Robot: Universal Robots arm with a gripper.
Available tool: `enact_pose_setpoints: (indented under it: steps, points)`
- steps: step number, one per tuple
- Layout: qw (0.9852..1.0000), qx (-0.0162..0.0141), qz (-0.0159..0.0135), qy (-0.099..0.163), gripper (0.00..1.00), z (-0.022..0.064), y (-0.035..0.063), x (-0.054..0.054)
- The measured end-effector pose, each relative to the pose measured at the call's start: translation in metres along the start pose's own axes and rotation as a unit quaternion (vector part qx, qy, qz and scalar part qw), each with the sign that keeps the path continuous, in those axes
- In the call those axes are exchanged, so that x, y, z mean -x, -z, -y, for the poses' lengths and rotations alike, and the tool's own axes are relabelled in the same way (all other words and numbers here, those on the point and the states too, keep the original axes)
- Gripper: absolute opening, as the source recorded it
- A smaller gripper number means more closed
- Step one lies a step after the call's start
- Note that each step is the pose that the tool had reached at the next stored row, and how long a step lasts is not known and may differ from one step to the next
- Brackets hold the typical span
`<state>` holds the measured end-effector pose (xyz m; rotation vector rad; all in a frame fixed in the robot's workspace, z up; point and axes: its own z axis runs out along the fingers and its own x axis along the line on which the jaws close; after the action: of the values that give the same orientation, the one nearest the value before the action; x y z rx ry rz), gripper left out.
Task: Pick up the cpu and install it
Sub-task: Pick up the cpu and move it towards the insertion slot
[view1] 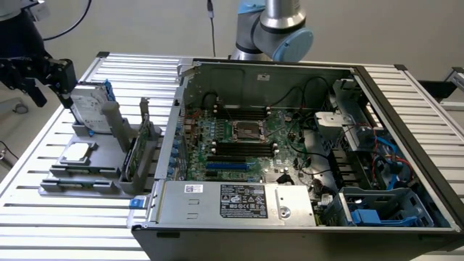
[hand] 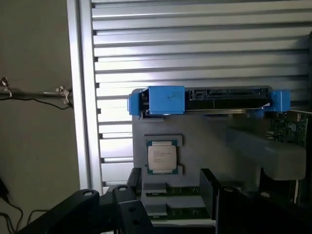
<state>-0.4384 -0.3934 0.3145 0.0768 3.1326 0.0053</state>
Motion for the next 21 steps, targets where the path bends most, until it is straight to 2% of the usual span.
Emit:
enact_pose_setpoints:
  steps: [13, 21]
  points:
    - [1.0, 0.0, -0.0001, 0.003, 0.6, 0.0159, -0.0236, -0.004]
    - [1.0, 0.0, -0.0001, 0.004, 0.6, 0.0178, -0.0382, -0.005]
